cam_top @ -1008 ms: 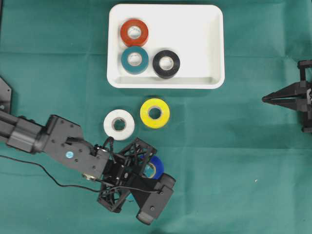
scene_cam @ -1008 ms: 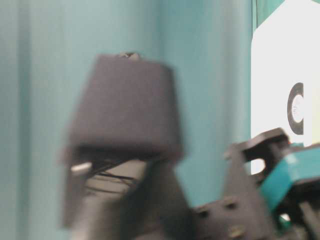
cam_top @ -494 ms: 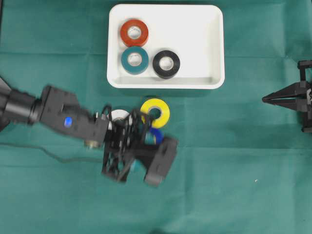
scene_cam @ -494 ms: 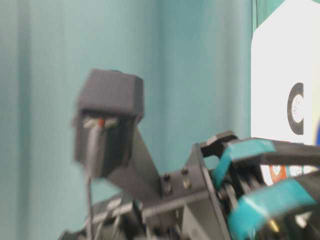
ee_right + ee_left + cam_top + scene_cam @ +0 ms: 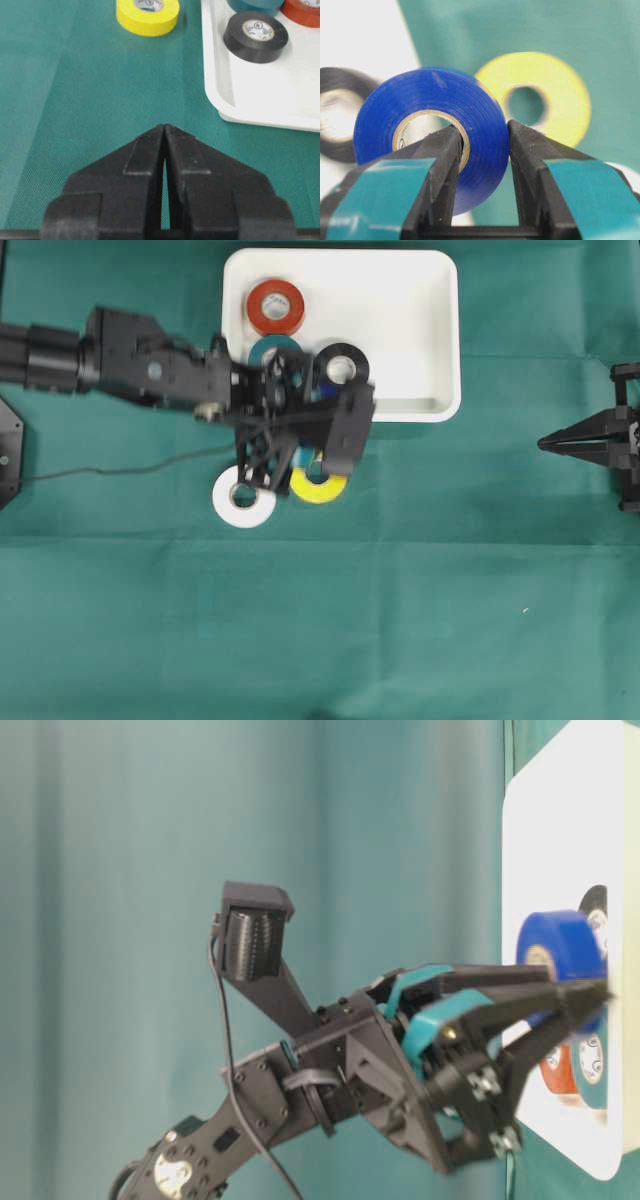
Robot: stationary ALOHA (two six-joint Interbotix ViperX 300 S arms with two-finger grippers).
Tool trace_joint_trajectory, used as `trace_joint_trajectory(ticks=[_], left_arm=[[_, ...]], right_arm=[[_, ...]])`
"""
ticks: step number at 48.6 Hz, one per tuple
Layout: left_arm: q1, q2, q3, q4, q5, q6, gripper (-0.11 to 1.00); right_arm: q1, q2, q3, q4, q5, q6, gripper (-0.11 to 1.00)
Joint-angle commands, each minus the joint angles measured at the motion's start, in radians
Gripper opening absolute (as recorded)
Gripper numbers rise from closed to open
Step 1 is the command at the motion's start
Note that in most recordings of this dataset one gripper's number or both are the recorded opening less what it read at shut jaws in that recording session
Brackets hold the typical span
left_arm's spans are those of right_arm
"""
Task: Put the tape into the white case with the left arm.
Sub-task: 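Carry the blue tape into the tray's upper right area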
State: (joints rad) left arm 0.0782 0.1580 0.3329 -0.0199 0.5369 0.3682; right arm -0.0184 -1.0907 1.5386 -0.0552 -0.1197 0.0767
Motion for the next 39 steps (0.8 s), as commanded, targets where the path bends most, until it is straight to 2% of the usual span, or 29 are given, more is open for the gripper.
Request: trace_joint_trajectory(ticks=[1,9,22,39], left_arm=[[0.043,-0.034,-0.014,0.002,-0.032,0.012,0.26],[0.121,-0.023,-0.017,0.002,-0.075,0.041,0.26],[0.207,0.018,-0.032,0.002,-0.121,0.067,0.26],[0.262,0.078,-0.084,0.002,-0.124,0.103,0.26]], right_arm=[[0.000,0.009,-0.008,0.000,-0.012,0.002,-0.09],[-0.002,0.008,-0.008,0.000,-0.012,0.002,-0.09],[0.000,0.008,-0.008,0.000,-0.012,0.002,-0.09],[0.000,0.008,-0.006,0.000,-0.014,0.002,-0.09]])
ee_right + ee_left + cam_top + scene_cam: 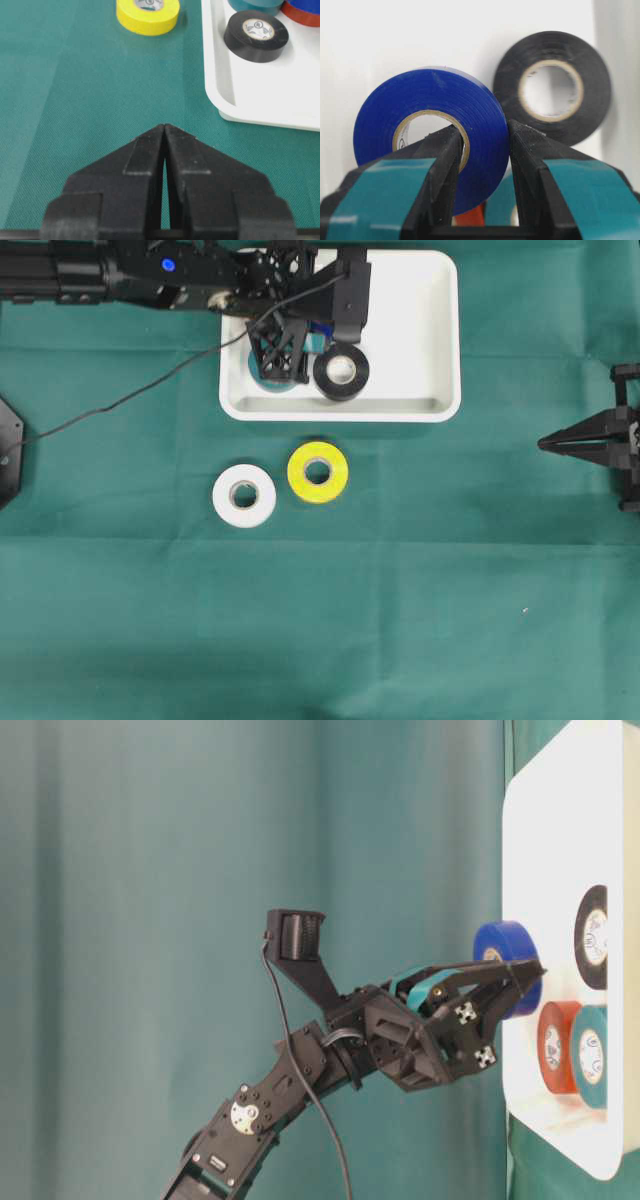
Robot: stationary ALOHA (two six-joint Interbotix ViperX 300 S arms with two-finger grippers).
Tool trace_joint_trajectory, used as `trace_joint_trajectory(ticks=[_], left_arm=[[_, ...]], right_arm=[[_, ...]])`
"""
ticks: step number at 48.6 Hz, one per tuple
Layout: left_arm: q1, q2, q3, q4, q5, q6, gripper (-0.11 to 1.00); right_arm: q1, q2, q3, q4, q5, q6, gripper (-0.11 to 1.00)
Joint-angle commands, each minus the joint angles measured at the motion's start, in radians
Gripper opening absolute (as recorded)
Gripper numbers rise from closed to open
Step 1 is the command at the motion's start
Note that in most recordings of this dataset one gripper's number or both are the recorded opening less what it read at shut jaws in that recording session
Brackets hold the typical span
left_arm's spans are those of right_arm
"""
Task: Put the tape into the white case with the left arm.
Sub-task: 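Carry the blue tape into the tray's upper right area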
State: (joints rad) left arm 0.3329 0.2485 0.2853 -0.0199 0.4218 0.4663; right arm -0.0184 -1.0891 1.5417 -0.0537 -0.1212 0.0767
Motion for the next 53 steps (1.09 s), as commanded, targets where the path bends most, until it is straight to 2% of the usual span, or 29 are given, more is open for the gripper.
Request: trace_joint_trajectory(ticks=[1,36,38,46,48,53], left_arm=[[0.009,-0.009,-0.041,0.002,-0.009,0.009,0.26],[0.011,0.046,-0.071,0.000,-0.017,0.009,0.27],[0.011,0.044,-0.071,0.000,-0.017,0.009,0.34],[0.011,0.043,-0.064,0.000,-0.017,0.009,0.81],[0.011,0.041,-0.063,0.000,-0.015,0.009,0.81],[0.009,0.034,-0.055,0.000,-0.015,0.009,0.74]], right_arm=[[-0.002,0.006,-0.009,-0.002,-0.012,0.002,-0.09],[0.000,0.005,-0.008,-0.002,-0.015,0.002,-0.09],[-0.002,0.005,-0.008,-0.002,-0.015,0.002,-0.09],[-0.002,0.005,-0.008,-0.002,-0.014,0.002,-0.09],[0.000,0.005,-0.008,-0.002,-0.015,0.002,-0.09],[0.000,0.005,-0.008,-0.002,-0.015,0.002,-0.09]])
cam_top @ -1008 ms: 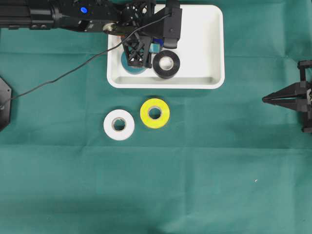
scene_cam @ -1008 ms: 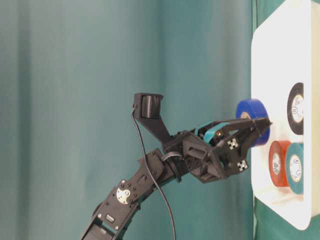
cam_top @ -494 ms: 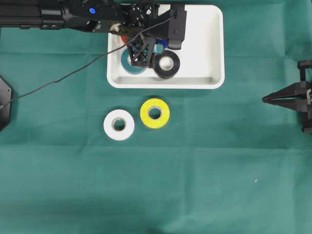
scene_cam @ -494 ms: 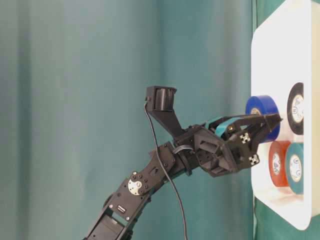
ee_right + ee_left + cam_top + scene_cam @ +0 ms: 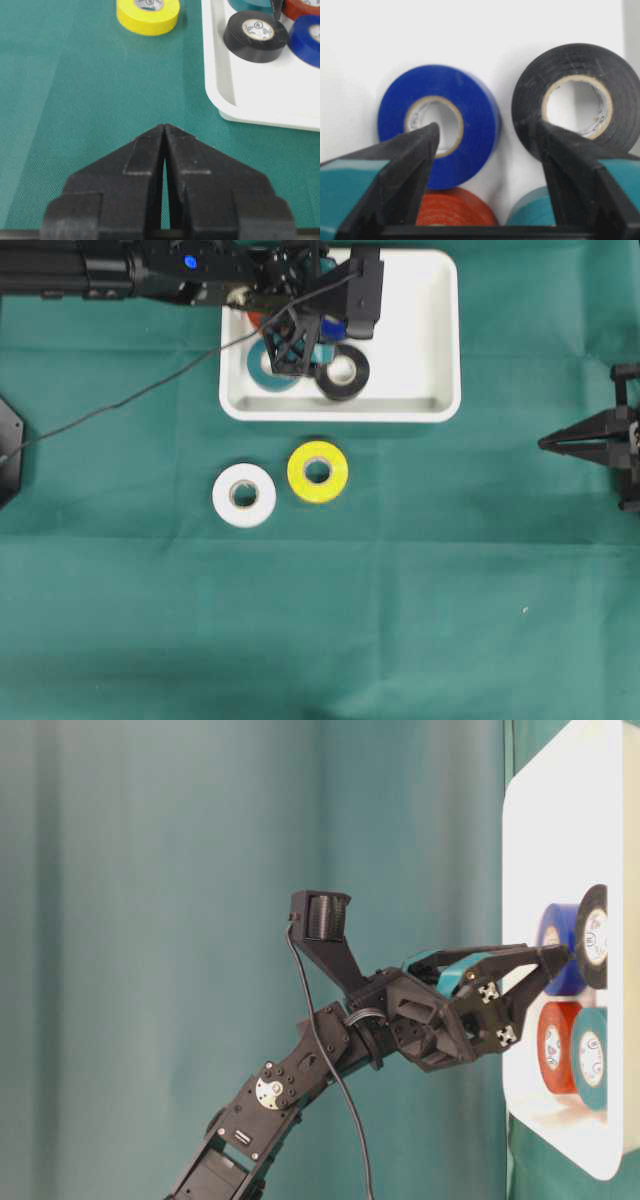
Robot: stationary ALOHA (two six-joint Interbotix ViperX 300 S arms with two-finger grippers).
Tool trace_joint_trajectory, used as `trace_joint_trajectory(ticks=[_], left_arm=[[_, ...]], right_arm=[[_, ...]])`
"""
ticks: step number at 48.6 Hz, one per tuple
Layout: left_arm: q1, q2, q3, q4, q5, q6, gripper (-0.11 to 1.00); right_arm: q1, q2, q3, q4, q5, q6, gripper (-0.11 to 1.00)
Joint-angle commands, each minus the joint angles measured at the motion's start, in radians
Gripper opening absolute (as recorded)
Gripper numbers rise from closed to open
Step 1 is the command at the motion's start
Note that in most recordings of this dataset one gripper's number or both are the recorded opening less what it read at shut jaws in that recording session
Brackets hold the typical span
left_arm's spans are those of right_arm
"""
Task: Put the tape into the white case with the left arm.
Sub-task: 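Carry the blue tape into the tray's upper right area, then open the left gripper and withdraw it to the left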
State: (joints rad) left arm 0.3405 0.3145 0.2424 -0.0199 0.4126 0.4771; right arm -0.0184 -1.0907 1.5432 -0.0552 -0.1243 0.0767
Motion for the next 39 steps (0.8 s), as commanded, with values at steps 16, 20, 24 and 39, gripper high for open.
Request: trace_joint_trajectory(ticks=[16,20,24,39], left_arm=[[-0.025,-0.117,0.057,-0.003,-0.002,-0.006,0.73],[-0.041,-0.163,0.103,-0.005,-0.003,-0.017,0.73],[-0.061,-0.210,0.149,-0.003,-0.003,-0.037,0.73],[-0.155,-0.391,0.342,-0.003,-0.006,-0.158,0.73]], right_arm=[[-0.002,0.006,-0.009,0.000,-0.012,0.002,-0.09],[0.000,0.006,-0.009,0.000,-0.012,0.002,-0.09],[0.000,0.006,-0.009,0.000,-0.012,0.002,-0.09],[-0.002,0.006,-0.009,0.000,-0.011,0.002,-0.09]])
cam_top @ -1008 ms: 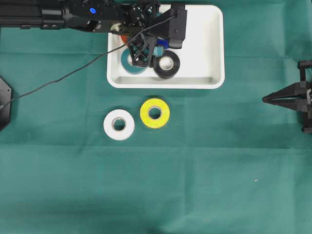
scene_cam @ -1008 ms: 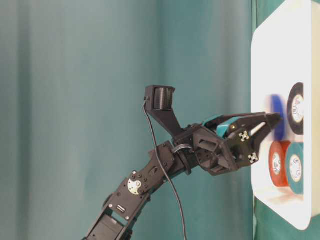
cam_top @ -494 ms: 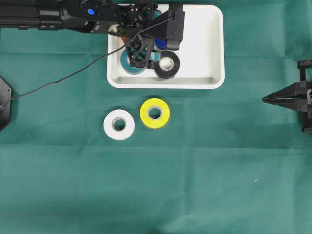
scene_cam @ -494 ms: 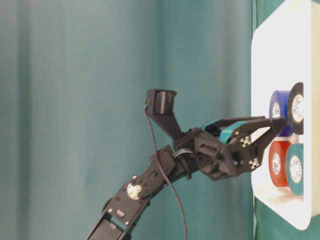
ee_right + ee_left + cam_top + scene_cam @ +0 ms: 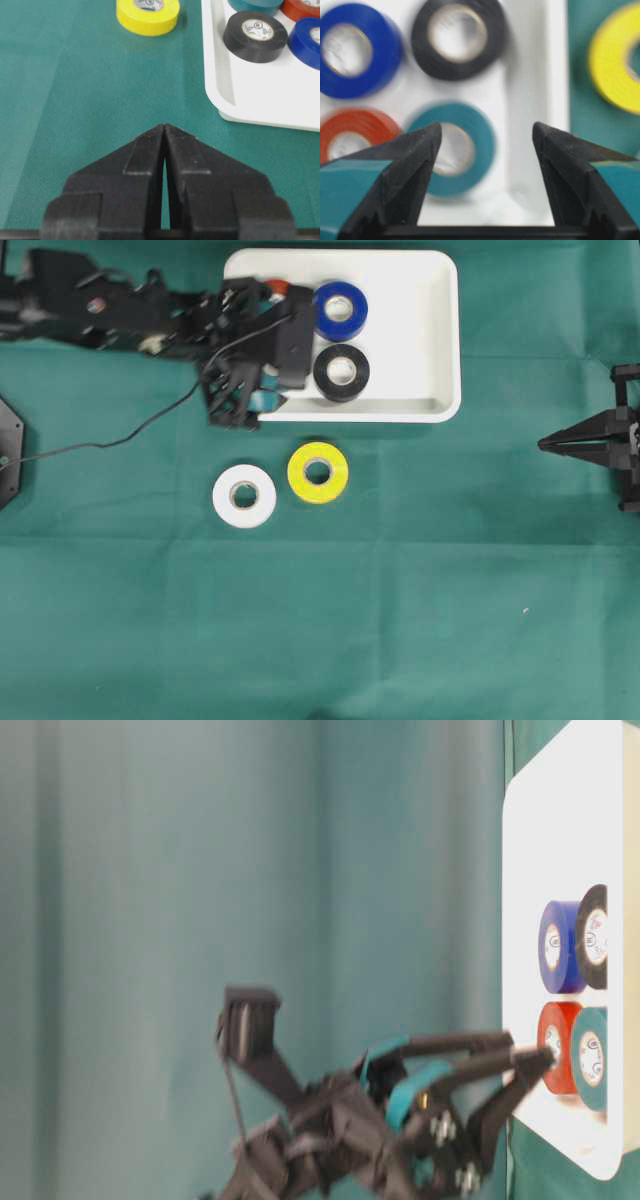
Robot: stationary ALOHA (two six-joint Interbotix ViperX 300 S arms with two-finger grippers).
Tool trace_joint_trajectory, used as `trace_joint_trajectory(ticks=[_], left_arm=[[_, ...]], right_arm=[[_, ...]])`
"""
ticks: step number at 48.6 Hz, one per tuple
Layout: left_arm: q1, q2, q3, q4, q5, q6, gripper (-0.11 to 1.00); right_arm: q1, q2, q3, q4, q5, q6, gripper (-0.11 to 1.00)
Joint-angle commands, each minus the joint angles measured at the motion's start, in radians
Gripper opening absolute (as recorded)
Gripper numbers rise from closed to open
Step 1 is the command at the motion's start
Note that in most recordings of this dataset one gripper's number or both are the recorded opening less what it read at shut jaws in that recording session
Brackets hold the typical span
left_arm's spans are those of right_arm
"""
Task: Put the tape into the white case with the left arm.
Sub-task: 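Open the left gripper and withdraw it to the left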
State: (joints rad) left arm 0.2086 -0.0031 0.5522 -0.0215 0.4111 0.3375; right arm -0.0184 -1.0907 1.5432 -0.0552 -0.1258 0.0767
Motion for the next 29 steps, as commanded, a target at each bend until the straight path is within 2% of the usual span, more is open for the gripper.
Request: trace_joint_trajectory(ticks=[1,15,29], left_arm=[[-0.028,-0.086,0.046,-0.003,-0.006,-0.026,0.73],[-0.078,-0.284,0.242,-0.003,-0.018,-0.114,0.73],[-0.126,-0.431,0.376,-0.003,-0.038,-0.124,0.73]], right_arm=[[0.000,0.006,-0.009,0.000,-0.009,0.002,-0.09],[0.000,0.006,-0.009,0.000,-0.011,0.002,-0.09],[0.000,0.005,-0.009,0.000,-0.009,0.002,-0.09]])
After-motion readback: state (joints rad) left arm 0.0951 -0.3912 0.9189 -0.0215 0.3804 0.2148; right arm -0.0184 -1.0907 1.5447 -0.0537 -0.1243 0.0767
